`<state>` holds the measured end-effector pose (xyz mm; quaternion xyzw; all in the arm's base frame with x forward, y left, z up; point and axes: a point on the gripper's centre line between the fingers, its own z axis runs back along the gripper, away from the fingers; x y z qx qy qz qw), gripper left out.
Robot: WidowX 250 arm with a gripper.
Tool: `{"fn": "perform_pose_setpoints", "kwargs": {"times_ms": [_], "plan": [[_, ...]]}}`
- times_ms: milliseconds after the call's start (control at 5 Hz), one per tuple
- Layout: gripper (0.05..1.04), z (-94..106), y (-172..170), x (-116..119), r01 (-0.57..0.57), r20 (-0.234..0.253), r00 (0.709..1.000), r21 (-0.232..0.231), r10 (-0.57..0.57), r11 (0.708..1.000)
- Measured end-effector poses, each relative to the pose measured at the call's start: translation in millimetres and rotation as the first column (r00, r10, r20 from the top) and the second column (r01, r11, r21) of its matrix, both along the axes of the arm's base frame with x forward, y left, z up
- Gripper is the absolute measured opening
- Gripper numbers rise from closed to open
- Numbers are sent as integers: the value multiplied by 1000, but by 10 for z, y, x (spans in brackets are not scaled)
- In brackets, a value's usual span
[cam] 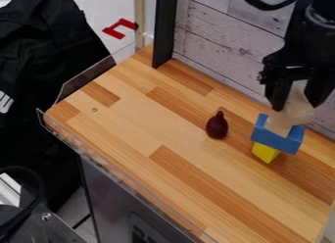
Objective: Put the block on top of the cylinder
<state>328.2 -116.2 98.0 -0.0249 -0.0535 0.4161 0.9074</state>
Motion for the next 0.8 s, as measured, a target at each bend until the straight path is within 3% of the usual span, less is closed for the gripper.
{"fn": "perform_pose_setpoints", "kwargs": {"times_ms": [200, 400, 600, 800], "plan": [[1005, -8, 7, -11, -1, -6, 1000, 1, 1, 1000], [1001, 27, 71, -34, -15, -22, 1000, -4, 15, 1000], [1001, 281, 133, 4, -32, 61, 998, -36, 34, 999], [1001, 407, 217, -54, -29, 106, 994, -54, 35, 998]]}}
